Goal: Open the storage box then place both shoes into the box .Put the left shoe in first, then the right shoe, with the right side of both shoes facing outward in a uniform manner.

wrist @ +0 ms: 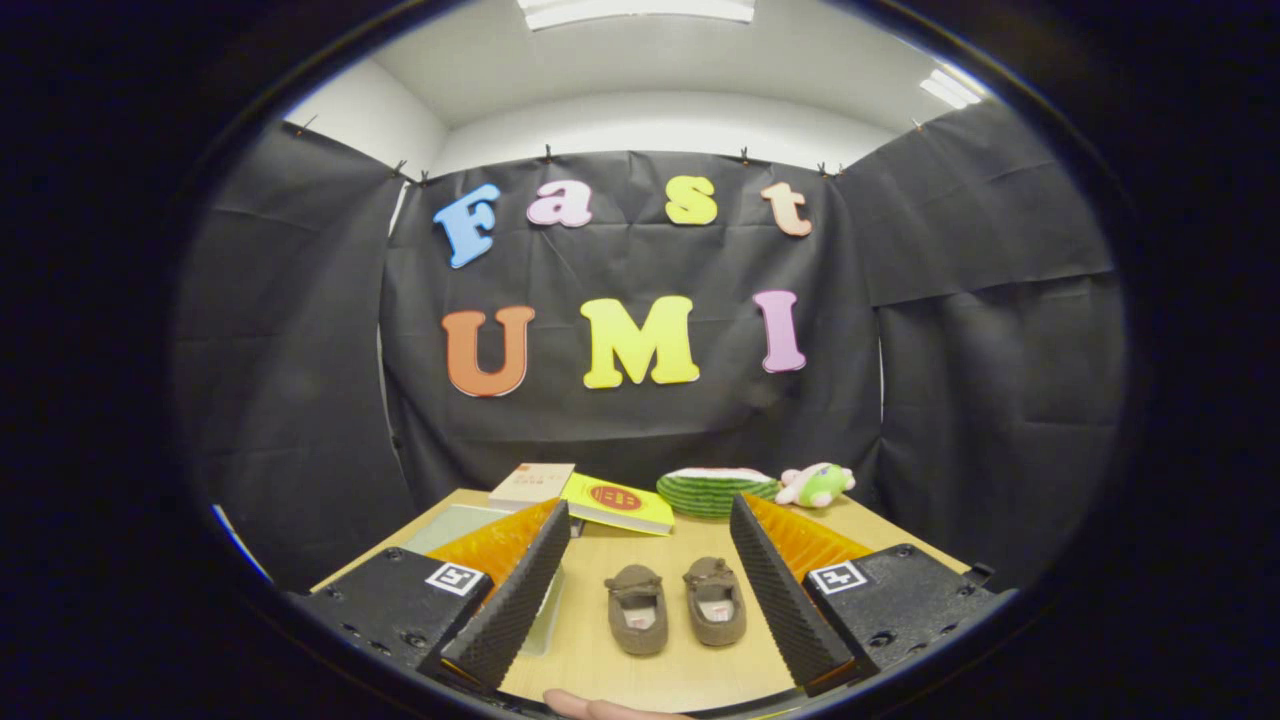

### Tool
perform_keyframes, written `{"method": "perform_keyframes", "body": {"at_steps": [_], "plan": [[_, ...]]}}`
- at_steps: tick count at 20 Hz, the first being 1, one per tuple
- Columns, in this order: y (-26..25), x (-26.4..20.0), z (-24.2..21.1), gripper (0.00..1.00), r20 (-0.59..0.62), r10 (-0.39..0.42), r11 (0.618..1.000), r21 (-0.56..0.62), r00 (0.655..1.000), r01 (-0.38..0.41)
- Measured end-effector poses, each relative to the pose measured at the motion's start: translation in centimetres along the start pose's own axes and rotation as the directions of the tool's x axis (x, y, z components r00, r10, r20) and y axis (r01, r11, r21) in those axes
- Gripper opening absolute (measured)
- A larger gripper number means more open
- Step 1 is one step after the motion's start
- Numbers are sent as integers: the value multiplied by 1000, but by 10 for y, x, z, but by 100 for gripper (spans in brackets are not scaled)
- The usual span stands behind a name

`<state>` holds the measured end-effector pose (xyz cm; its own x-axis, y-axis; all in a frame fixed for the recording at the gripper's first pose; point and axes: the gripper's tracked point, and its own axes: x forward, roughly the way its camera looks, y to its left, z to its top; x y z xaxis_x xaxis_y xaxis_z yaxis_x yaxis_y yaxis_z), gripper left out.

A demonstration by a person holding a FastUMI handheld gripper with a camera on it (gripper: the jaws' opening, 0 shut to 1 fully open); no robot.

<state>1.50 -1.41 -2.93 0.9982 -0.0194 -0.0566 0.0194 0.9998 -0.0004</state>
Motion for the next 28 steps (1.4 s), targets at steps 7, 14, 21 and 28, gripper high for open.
{"method": "perform_keyframes", "body": {"at_steps": [7, 14, 21, 28], "plan": [[4, 56, -34, 100, -157, 39, 997, 68, 987, -28], [17, 129, -77, 100, -359, 156, 981, 169, 920, -100], [60, 186, -134, 99, -495, 450, 857, 472, 743, -206], [92, 204, -161, 99, -430, 741, 609, 753, 516, -248]]}}
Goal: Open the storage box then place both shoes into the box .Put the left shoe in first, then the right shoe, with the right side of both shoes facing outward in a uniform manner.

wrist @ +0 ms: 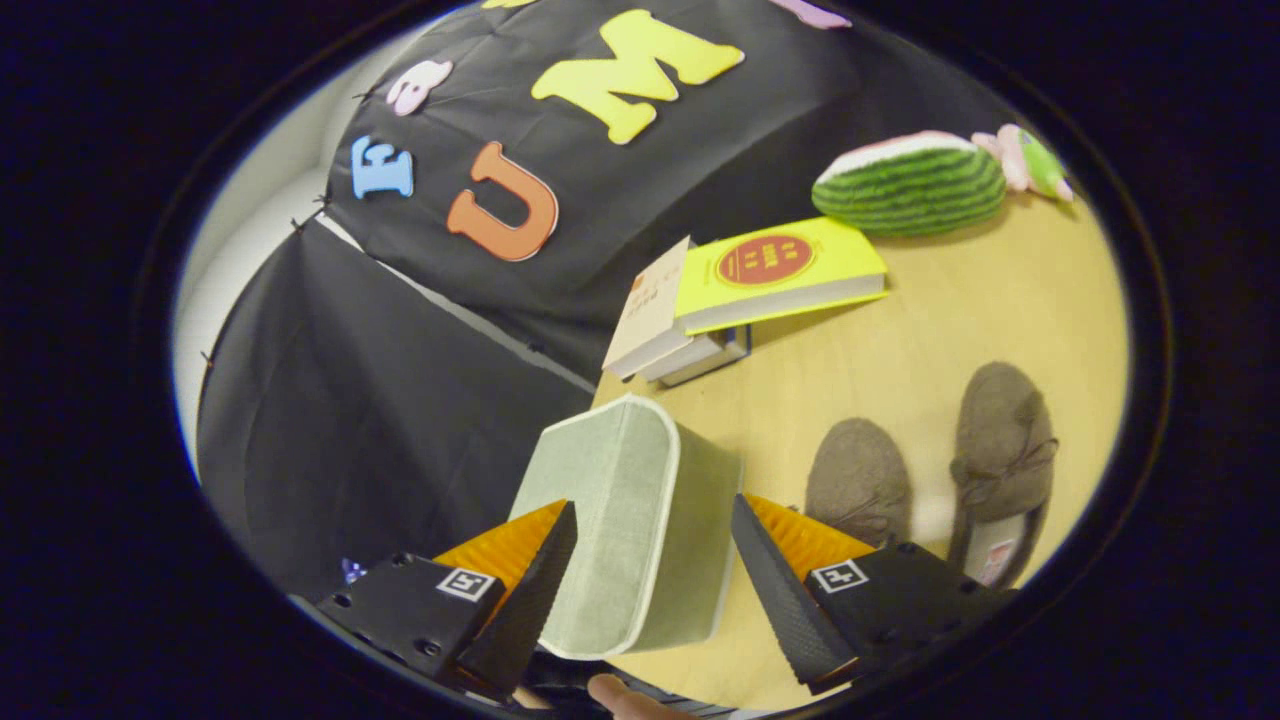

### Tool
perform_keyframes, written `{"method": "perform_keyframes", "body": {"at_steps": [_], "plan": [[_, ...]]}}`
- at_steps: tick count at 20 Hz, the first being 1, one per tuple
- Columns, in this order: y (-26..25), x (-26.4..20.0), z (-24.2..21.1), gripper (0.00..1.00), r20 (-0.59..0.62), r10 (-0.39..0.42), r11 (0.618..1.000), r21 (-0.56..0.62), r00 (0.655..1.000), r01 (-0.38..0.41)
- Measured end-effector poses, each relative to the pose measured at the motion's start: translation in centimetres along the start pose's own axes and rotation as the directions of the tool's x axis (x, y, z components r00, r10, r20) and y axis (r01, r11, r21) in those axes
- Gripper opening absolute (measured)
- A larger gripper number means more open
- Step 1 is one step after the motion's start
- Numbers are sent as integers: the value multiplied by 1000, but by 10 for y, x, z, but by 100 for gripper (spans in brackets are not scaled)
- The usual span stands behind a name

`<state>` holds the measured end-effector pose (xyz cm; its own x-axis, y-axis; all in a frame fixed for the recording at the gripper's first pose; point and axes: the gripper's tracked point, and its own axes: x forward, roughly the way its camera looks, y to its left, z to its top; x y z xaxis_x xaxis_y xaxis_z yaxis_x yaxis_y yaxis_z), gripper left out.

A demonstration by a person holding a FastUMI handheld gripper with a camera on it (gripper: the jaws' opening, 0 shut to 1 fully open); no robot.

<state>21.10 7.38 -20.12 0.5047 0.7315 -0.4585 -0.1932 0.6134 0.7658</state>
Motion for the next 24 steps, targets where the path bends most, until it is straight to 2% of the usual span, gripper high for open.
{"method": "perform_keyframes", "body": {"at_steps": [3, 6, 8, 10, 12, 17, 19, 20, 24], "plan": [[9, 15, -9, 99, -80, 119, 991, 77, 990, -113], [0, 29, -7, 99, -98, 125, 991, 64, 987, -119], [1, 37, -7, 99, -117, 164, 984, 85, 980, -154], [2, 43, -8, 99, -146, 218, 970, 144, 965, -197], [-1, 49, -13, 99, -188, 242, 960, 188, 952, -207], [10, 68, -36, 98, -300, 312, 944, 206, 902, -258], [12, 73, -39, 92, -311, 317, 942, 210, 896, -260], [12, 73, -38, 82, -304, 322, 940, 215, 897, -264], [7, 72, -35, 65, -298, 292, 951, 195, 909, -241]]}}
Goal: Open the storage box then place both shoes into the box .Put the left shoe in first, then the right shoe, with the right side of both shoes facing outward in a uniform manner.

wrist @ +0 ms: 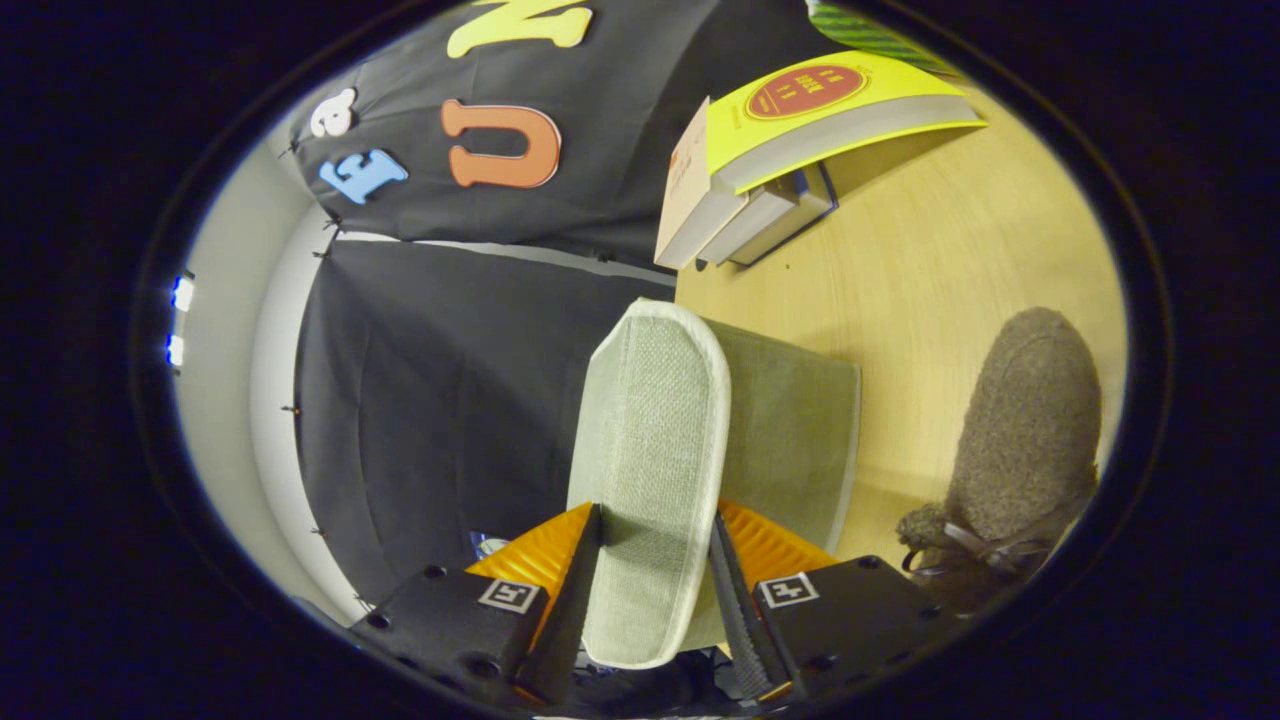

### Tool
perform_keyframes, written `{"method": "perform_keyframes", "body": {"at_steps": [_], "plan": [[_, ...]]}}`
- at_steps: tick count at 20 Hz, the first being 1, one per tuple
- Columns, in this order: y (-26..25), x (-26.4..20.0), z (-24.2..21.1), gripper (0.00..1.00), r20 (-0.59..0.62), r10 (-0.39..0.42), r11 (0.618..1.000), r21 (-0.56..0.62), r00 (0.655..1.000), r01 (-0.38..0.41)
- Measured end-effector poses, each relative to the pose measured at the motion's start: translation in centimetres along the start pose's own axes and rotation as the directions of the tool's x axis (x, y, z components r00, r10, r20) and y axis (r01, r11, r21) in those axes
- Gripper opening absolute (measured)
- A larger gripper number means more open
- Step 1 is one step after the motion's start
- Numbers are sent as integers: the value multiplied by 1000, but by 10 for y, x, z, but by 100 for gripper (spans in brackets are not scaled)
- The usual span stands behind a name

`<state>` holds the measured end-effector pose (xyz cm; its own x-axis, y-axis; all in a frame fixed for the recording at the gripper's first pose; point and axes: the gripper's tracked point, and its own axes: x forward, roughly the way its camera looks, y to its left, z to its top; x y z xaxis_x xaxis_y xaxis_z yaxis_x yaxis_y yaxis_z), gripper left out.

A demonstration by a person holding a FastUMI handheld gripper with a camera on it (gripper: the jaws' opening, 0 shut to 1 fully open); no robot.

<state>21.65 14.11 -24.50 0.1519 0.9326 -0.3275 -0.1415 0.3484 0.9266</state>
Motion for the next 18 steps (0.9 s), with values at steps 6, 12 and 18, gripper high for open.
{"method": "perform_keyframes", "body": {"at_steps": [6, 12, 18], "plan": [[5, -13, 4, 33, 37, -56, 997, -53, 998, 58], [21, -19, 6, 13, 95, -97, 993, -59, 991, 103], [53, -24, 0, 6, 106, -146, 983, -99, 984, 157]]}}
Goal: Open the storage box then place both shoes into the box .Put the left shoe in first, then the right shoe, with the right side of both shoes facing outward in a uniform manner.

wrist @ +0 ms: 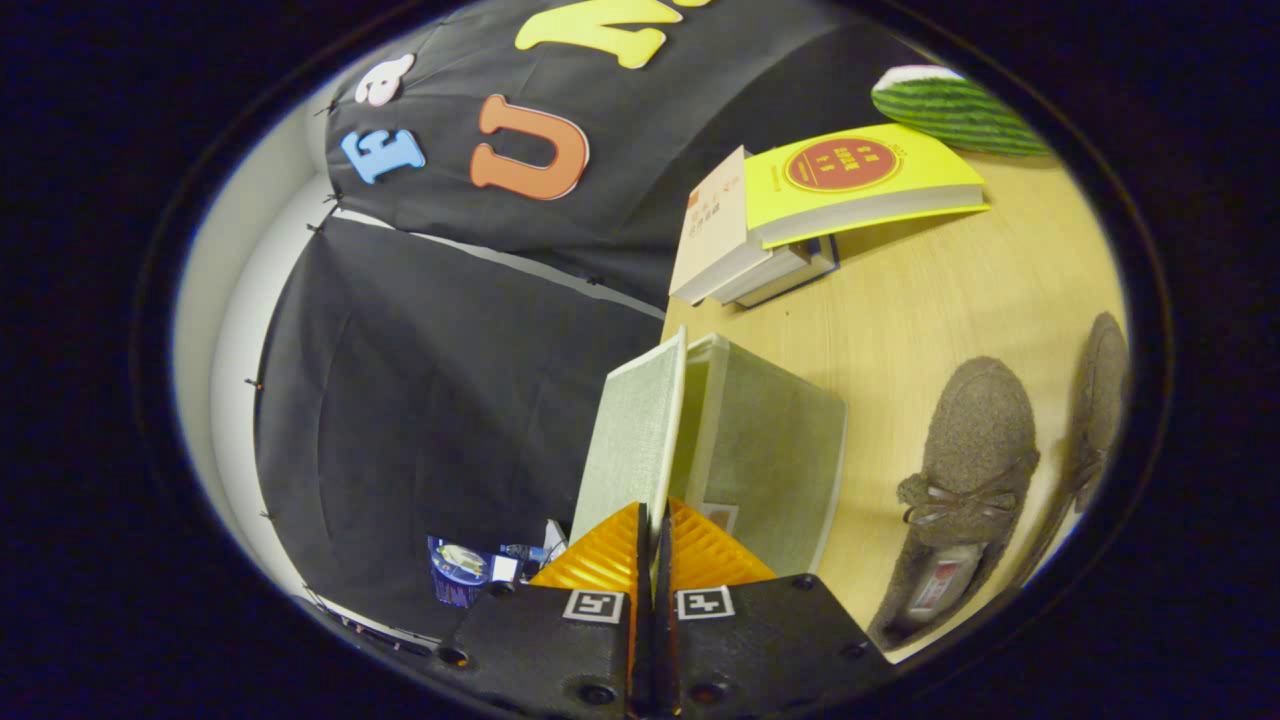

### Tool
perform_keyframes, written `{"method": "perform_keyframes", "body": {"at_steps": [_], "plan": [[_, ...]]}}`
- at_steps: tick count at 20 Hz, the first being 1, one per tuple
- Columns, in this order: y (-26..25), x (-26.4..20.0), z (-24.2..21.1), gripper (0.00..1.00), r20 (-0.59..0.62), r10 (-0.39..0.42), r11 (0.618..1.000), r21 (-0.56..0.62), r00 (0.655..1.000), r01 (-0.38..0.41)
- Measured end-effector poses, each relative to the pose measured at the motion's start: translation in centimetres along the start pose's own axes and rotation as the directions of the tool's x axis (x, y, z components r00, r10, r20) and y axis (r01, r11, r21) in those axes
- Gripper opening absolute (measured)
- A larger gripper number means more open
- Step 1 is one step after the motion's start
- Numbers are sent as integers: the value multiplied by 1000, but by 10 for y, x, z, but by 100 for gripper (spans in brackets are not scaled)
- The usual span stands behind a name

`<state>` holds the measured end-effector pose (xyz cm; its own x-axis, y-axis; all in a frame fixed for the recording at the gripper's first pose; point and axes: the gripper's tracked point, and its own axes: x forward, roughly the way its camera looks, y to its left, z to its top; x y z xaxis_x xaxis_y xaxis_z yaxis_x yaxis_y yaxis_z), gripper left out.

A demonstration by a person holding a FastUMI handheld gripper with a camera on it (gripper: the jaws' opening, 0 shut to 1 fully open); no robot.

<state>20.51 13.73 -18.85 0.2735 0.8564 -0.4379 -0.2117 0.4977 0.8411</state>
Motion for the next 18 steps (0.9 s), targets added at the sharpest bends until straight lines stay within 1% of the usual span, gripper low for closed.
{"method": "perform_keyframes", "body": {"at_steps": [4, 9, 11, 14, 16, 18], "plan": [[34, -9, 4, 6, 12, -33, 999, -32, 999, 33], [82, -11, 2, 6, 20, -100, 990, -95, 995, 102], [104, -4, 1, 6, 28, -121, 986, -116, 992, 123], [130, 9, -5, 6, 28, -178, 973, -145, 984, 180], [145, 24, -9, 6, 29, -201, 969, -142, 979, 203], [153, 40, -11, 6, 48, -244, 960, -126, 968, 249]]}}
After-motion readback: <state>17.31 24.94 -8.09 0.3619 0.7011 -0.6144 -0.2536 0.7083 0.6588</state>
